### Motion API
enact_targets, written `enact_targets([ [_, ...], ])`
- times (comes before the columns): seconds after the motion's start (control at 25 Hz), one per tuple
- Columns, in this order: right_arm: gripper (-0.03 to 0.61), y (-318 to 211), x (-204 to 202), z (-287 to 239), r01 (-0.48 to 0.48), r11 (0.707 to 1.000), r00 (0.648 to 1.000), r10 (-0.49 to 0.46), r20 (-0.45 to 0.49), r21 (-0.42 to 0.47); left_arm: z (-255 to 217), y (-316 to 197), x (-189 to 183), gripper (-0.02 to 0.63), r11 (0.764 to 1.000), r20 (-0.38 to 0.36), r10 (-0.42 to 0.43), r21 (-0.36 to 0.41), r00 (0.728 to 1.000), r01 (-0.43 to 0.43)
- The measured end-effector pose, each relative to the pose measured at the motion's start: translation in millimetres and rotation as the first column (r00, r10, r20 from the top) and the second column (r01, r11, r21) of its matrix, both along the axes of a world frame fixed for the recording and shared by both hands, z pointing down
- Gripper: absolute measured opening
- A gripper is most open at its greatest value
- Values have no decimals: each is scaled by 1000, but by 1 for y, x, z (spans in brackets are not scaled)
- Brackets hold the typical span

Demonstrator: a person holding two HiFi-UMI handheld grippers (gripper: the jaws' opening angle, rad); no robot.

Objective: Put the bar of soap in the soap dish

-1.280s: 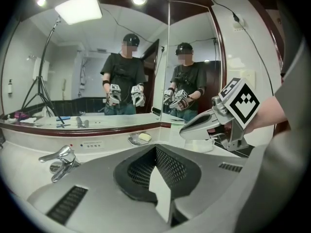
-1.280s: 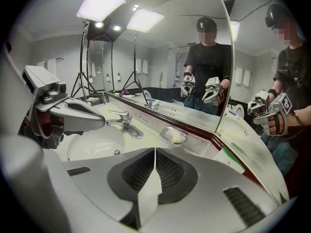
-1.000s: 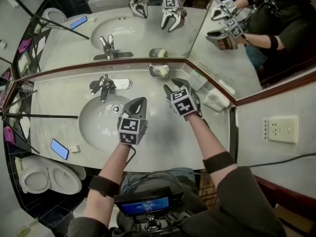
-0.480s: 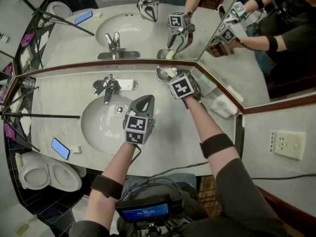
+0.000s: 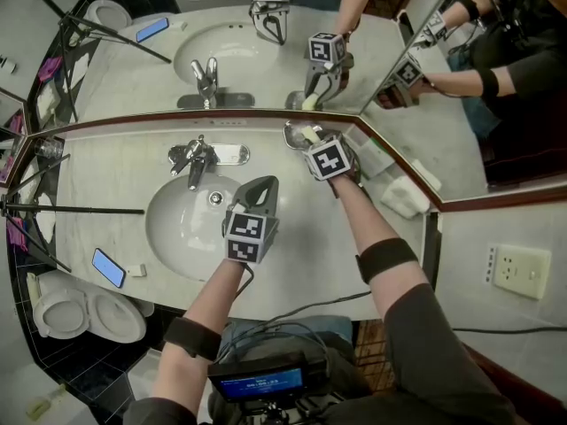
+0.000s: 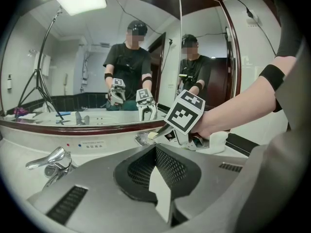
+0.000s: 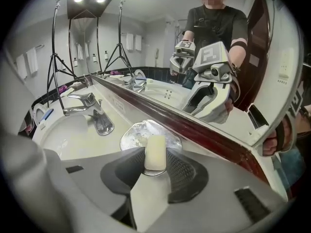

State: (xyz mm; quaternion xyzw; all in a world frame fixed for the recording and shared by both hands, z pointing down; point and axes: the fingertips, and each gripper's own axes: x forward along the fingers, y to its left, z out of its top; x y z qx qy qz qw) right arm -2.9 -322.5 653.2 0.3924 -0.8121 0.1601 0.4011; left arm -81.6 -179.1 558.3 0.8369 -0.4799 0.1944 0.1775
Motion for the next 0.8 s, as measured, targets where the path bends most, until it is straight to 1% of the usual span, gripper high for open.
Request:
enact_targets([
  [0.16, 154, 3, 1, 1, 6, 1000, 1000, -6, 0, 0, 1, 0, 0, 2, 1000, 2, -3, 1, 1000, 3],
  [0.24, 153, 5, 2, -5, -3, 1000, 1000, 2, 19, 14, 0, 0, 0, 2, 1000, 1, -4, 5, 1000, 4],
  [0.36, 153, 12, 3, -23, -28, 999, 996, 25, 86, 39, -3, 2, -1, 2, 1000, -1, -1, 10, 1000, 1],
  [0.52, 155, 30, 8, -52, -31, 993, 981, 9, 193, 112, -10, 7, -1, 2, 1000, -3, 5, 22, 1000, -5],
  [0.68, 155, 70, 17, -91, -44, 983, 955, -11, 296, 179, -23, 15, 1, 2, 999, -26, 12, 48, 1000, -11],
  [0.8, 155, 107, 27, -113, -60, 978, 936, -14, 351, 200, -31, 25, 3, 2, 998, -27, 26, 62, 999, -24],
])
